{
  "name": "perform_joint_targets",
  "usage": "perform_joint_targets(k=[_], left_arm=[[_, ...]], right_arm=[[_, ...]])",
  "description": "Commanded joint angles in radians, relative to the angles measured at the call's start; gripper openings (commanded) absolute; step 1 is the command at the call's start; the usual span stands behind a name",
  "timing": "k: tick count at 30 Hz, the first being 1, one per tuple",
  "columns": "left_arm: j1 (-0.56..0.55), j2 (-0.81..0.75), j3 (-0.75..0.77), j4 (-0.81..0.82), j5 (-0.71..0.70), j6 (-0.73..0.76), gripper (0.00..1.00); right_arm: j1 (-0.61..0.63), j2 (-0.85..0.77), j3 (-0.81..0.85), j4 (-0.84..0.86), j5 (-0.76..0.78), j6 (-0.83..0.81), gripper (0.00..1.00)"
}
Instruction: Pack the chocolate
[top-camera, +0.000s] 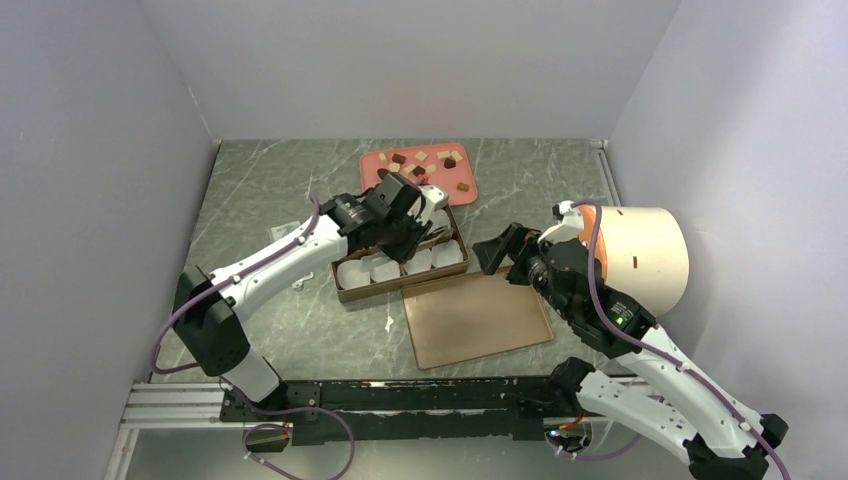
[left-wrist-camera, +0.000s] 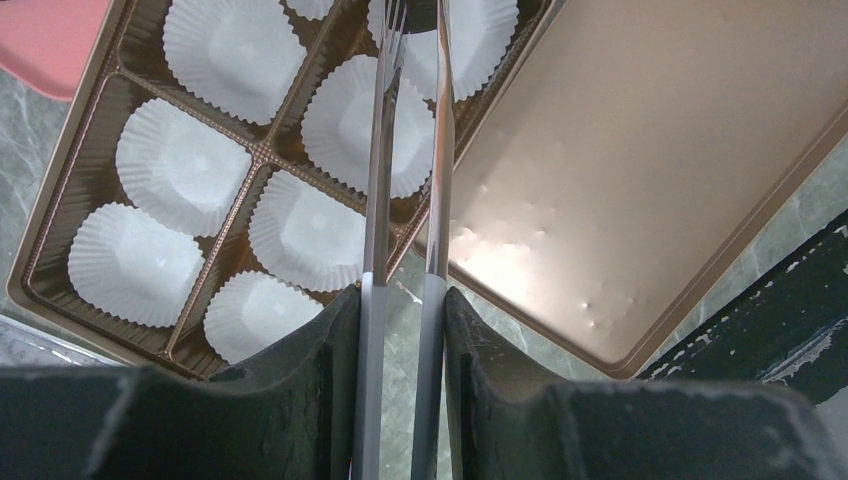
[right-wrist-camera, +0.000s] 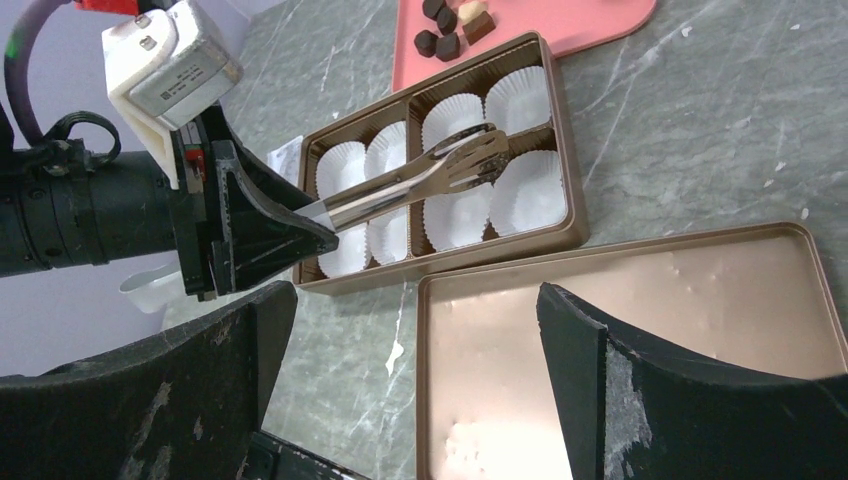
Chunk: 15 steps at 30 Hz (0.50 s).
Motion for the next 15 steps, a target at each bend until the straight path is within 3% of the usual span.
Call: perform_joint_targets(k=[1, 15], left_arm=[[-0.01, -0.001, -0.006, 0.06, -0.011, -0.004, 0.06], [-0.016, 0.032, -0.044, 0.098, 0.002, -0.009, 0.15]], right_arm=[[-0.003, -0.019, -0.006, -0.012, 0.023, 0.003, 0.96], [-0.002, -0.022, -0.006, -0.013, 0.027, 0.006, 0.96]])
